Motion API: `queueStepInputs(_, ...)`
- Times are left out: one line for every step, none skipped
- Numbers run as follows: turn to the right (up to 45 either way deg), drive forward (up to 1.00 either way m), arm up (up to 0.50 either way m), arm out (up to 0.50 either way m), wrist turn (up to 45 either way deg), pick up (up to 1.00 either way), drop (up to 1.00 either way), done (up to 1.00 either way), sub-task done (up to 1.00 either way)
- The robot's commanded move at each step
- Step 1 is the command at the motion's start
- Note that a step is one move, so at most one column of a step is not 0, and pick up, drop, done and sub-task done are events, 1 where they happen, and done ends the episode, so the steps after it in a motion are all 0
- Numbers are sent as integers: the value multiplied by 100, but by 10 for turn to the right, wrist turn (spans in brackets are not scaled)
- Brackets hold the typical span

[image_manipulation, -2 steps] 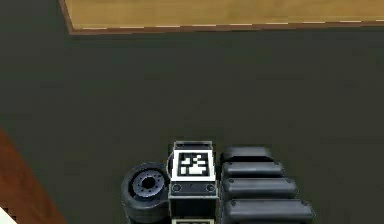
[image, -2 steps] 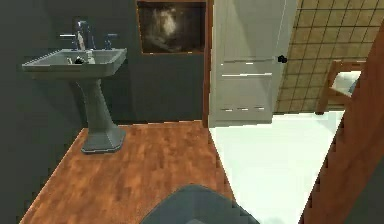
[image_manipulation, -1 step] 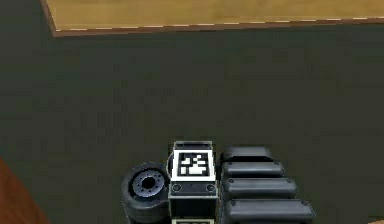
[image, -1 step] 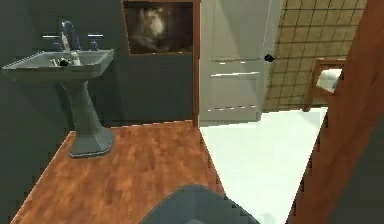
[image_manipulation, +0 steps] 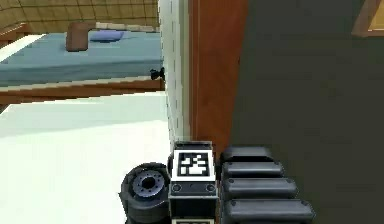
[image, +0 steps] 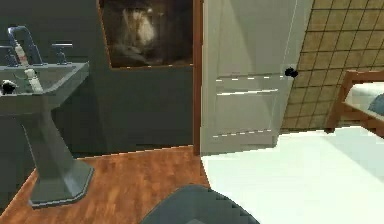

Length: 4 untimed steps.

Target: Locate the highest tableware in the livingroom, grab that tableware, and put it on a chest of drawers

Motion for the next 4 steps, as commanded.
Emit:
queueStepInputs(420, 0, 0, 0, 0, 0, 0, 0, 0)
queueStepInputs(0, 100, 0, 0, 0, 0, 0, 0, 0)
queueStepInputs(0, 25, 0, 0, 0, 0, 0, 0, 0)
queueStepInputs(450, 0, 0, 0, 0, 0, 0, 0, 0)
